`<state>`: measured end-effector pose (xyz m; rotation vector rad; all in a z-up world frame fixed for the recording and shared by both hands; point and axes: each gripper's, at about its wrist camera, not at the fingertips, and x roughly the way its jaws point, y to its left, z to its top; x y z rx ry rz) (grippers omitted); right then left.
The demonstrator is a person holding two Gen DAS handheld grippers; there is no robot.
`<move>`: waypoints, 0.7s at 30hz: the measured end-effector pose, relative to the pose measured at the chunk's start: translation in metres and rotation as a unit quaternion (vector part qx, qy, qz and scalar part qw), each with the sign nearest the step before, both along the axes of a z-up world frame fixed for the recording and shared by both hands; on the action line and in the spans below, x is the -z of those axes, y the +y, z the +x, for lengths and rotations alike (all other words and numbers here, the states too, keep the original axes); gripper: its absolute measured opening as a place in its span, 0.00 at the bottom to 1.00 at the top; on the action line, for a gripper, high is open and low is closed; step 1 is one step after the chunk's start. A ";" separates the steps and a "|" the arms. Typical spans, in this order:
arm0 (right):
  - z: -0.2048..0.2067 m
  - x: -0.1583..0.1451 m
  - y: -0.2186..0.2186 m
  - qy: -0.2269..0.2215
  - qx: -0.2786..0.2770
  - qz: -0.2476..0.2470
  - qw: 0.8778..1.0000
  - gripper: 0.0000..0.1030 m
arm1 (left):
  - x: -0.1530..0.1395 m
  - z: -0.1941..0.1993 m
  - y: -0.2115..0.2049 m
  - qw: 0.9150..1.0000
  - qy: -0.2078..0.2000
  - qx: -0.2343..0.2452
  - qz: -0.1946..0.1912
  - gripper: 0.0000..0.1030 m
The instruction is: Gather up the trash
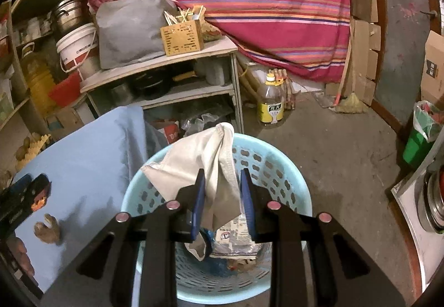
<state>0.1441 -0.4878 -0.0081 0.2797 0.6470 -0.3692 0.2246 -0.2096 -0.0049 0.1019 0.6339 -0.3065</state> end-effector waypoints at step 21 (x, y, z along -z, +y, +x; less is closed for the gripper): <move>0.015 0.018 0.012 0.013 -0.024 0.008 1.000 0.26 | 0.077 0.003 0.058 0.992 0.115 -0.043 0.012 0.50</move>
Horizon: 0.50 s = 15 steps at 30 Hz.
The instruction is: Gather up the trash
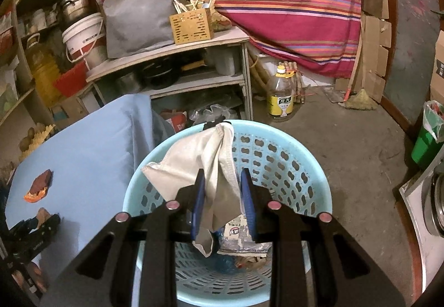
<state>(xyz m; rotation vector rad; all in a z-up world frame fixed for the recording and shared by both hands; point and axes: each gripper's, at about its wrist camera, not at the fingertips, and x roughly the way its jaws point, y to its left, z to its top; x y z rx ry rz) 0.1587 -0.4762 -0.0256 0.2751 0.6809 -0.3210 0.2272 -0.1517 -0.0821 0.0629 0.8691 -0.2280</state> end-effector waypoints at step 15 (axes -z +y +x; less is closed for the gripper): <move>-0.005 -0.006 -0.004 -0.004 0.016 -0.012 1.000 0.25 | -0.066 0.001 -0.087 0.993 -0.083 0.073 -0.051 0.44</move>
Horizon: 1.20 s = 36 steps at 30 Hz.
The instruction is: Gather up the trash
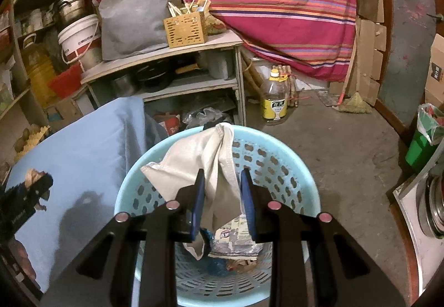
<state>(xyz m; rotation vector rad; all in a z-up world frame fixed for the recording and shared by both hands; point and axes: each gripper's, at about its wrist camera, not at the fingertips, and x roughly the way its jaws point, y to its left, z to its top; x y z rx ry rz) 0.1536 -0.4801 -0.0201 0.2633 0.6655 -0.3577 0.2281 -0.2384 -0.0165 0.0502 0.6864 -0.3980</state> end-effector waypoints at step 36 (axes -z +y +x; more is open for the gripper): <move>0.037 0.035 -0.020 0.071 0.025 0.024 0.997 0.75 | -0.030 0.009 0.007 0.999 -0.020 0.001 0.042 0.95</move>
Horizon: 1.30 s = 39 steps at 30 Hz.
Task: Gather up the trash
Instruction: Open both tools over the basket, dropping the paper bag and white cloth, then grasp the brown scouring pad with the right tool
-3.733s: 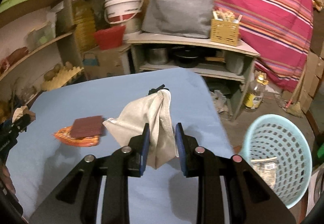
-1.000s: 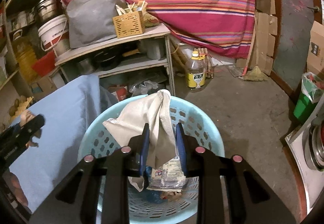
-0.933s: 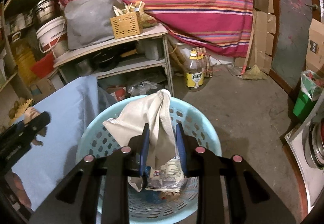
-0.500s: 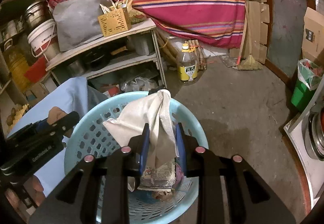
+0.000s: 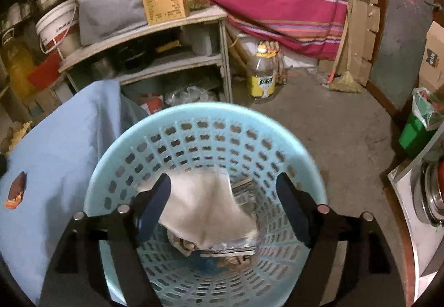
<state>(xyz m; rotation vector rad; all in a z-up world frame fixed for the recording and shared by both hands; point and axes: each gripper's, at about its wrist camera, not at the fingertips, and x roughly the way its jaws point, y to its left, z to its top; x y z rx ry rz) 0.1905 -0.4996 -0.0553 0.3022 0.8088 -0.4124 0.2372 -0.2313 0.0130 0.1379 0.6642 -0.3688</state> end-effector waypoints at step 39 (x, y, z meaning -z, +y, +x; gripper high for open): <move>0.113 -0.019 0.404 -0.040 -0.245 -0.088 0.965 0.95 | 0.043 0.042 0.389 0.952 -0.009 -0.304 0.041 0.95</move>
